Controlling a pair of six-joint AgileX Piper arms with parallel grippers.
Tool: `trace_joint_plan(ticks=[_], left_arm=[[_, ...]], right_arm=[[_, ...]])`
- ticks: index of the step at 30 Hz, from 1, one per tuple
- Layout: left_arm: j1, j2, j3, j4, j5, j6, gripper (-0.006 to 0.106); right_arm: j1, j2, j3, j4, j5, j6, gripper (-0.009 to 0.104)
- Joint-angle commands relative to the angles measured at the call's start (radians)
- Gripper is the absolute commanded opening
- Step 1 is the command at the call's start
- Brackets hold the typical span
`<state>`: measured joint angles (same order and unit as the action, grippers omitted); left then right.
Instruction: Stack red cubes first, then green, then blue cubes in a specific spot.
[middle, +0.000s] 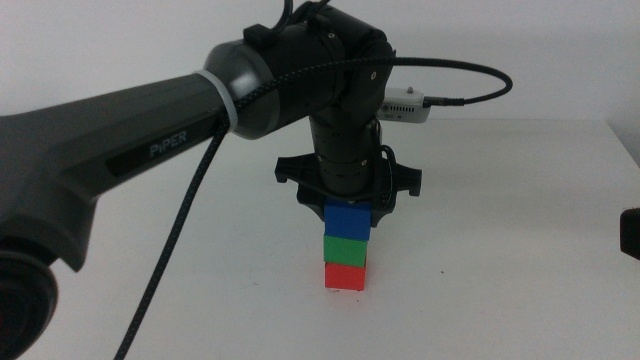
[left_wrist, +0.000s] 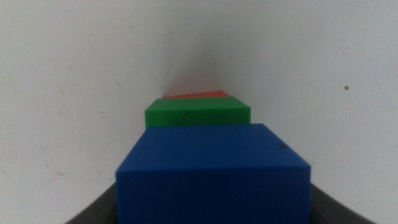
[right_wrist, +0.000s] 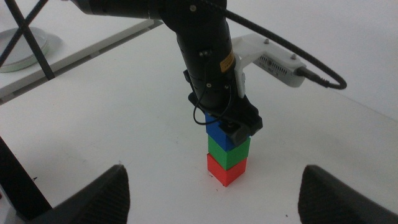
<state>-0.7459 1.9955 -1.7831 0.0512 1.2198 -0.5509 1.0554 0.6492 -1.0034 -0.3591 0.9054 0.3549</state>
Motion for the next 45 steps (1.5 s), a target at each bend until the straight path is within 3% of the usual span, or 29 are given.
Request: trace_joint_plan(ticks=[1,9,14,15,16,18,19,20,22,33,38,45], left_arm=[[-0.003,0.002,-0.01,-0.011,-0.003,-0.004,-0.002],[-0.003,0.022,-0.01,-0.005,-0.016,-0.006,-0.001],[-0.003,0.031,-0.01,-0.004,-0.025,-0.006,0.011],[-0.003,0.031,-0.01,0.0,-0.025,-0.006,0.02],[-0.003,0.031,-0.01,0.003,-0.025,-0.006,0.037],[-0.003,0.031,-0.01,0.003,-0.025,-0.006,0.049],[-0.003,0.031,-0.01,0.003,-0.025,-0.002,0.07],[-0.003,0.031,-0.01,0.018,-0.025,0.005,0.082],[-0.003,0.031,-0.01,0.022,-0.025,0.005,0.094],[-0.003,-0.188,-0.098,0.052,0.001,0.078,0.094],[-0.001,-0.407,-0.098,0.177,0.001,0.161,0.094],[0.025,-0.7,-0.026,0.304,0.001,0.406,0.094]], right_arm=[[0.001,-0.003,0.005,-0.004,-0.013,-0.013,0.086],[0.001,-0.003,0.005,-0.004,-0.013,-0.013,0.086],[0.001,-0.003,0.005,-0.004,-0.013,-0.013,0.086],[0.001,-0.003,0.005,-0.004,-0.013,-0.013,0.086],[0.001,-0.003,0.005,-0.004,-0.013,-0.013,0.086],[0.001,-0.003,0.005,-0.004,-0.013,-0.013,0.086],[0.001,-0.003,0.005,-0.004,-0.013,-0.013,0.086],[0.001,-0.003,0.005,-0.004,-0.013,-0.013,0.086],[0.001,-0.003,0.005,-0.004,-0.013,-0.013,0.086],[0.001,-0.003,0.005,-0.004,-0.013,-0.013,0.086],[0.001,-0.003,0.005,-0.004,-0.013,-0.013,0.086],[0.001,-0.003,0.005,-0.004,-0.013,-0.013,0.086]])
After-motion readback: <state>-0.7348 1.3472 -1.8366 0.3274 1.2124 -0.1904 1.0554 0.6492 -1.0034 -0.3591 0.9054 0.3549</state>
